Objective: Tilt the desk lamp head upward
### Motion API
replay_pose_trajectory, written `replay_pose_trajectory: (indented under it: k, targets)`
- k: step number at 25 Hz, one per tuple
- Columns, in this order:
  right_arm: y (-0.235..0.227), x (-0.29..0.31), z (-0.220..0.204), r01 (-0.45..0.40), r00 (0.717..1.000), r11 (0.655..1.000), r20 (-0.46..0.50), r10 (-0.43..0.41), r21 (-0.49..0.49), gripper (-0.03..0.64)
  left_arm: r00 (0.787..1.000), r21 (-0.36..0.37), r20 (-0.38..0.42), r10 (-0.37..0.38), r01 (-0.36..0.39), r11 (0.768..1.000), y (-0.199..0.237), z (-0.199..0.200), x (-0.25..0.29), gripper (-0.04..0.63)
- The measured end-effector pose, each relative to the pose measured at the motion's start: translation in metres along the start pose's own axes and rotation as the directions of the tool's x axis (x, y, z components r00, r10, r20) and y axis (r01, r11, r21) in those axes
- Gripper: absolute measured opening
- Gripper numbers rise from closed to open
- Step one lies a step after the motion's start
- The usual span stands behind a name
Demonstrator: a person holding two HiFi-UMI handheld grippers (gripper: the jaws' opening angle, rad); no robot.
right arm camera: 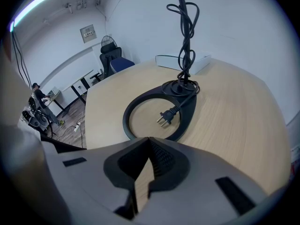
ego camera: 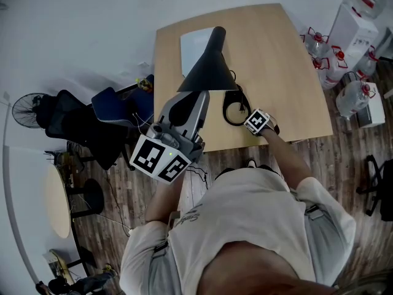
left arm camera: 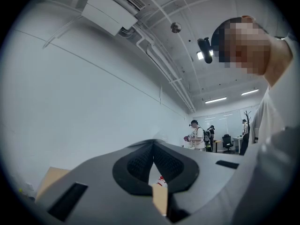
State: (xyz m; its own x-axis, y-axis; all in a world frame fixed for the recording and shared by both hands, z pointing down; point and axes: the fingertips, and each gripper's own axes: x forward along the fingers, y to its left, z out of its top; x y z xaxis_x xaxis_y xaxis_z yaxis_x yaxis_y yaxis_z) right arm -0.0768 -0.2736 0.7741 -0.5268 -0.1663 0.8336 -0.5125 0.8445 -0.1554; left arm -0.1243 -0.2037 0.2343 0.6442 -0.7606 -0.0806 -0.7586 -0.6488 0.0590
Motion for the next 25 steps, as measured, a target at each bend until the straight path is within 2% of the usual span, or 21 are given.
replay_pose_trajectory:
  k: [8,16,20,25]
  targets:
    - [-0.001,-0.001,0.001,-0.008,1.0,1.0,0.017,0.008,0.009,-0.005,0.999,0.069,0.012,0.032,-0.032,0.997,0.0,-0.003,-0.007,0.015]
    - [-0.004,-0.002,0.005,0.035,0.998,0.999,0.06,-0.037,0.039,-0.005,0.999,0.082,-0.042,0.012,-0.009,0.997,-0.005,-0.033,-0.012,0.015]
    - [0.001,-0.01,0.002,0.093,0.986,0.995,0.133,-0.098,0.045,-0.005,0.997,0.038,-0.072,0.005,-0.003,0.999,-0.004,-0.053,-0.028,0.015]
    - [0.021,-0.027,-0.011,0.142,0.976,0.987,0.158,-0.153,0.078,-0.005,0.993,-0.093,-0.116,-0.012,0.001,0.996,0.011,-0.082,-0.057,0.015]
